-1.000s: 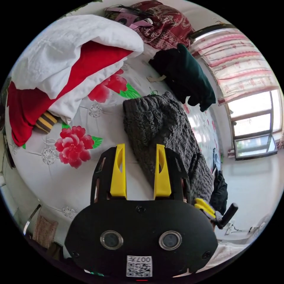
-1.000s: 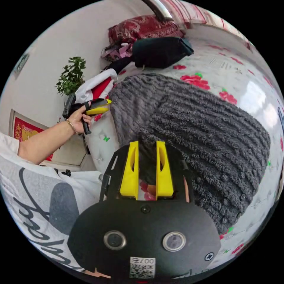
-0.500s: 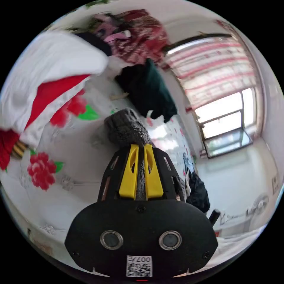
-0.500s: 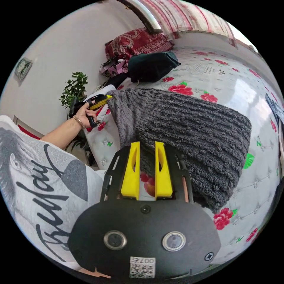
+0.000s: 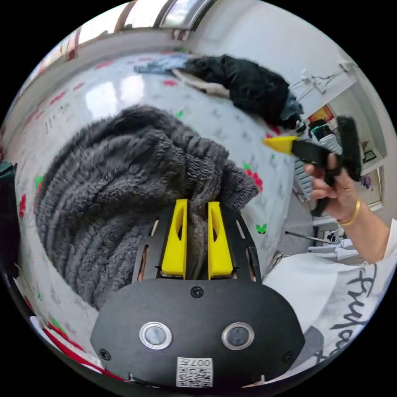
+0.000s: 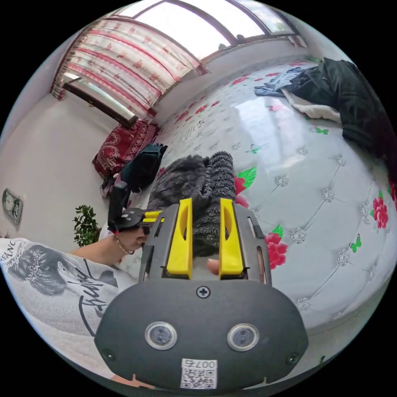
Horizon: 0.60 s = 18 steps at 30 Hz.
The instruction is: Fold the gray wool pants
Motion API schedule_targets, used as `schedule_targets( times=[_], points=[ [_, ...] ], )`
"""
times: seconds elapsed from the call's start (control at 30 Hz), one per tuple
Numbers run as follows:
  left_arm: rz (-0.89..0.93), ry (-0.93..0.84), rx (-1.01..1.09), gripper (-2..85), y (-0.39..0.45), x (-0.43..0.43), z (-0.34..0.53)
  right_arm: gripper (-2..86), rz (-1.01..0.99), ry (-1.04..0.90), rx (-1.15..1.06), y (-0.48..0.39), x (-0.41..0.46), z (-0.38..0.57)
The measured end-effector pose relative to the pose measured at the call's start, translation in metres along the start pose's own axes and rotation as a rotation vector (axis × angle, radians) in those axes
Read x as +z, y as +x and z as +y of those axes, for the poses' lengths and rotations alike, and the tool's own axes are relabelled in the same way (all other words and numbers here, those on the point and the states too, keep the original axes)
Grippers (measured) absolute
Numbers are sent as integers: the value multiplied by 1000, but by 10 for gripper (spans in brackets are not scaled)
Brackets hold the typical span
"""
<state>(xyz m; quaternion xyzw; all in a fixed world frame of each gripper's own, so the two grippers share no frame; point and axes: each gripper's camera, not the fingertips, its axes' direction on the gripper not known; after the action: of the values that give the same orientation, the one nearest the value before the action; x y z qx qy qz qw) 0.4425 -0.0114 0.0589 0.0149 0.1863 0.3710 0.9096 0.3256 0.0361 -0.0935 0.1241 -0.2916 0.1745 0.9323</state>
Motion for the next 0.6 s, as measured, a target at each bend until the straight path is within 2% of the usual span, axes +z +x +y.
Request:
schedule_targets(
  times=[0.2,0.3,0.33,0.43,0.47,0.6],
  points=[
    [133,230,18,102,6,-67,33,112,-33,-39,42,40,6,-11],
    [82,366,-112,105,-20,-115,79,119,-60,-75,78,64,18,-24],
    [29,400,-212,102,-39,-128,103,120,-60,-85,79,68,21,-27],
    [-104,379,-471,99,-96,-131,160,122,-34,-175,73,84,43,-43],
    [-72,332,-544,111,-120,-121,175,123,-24,-217,76,91,55,-49],
    [103,235,-597,144,-171,-74,186,116,-44,-381,116,105,100,-65]
  ],
)
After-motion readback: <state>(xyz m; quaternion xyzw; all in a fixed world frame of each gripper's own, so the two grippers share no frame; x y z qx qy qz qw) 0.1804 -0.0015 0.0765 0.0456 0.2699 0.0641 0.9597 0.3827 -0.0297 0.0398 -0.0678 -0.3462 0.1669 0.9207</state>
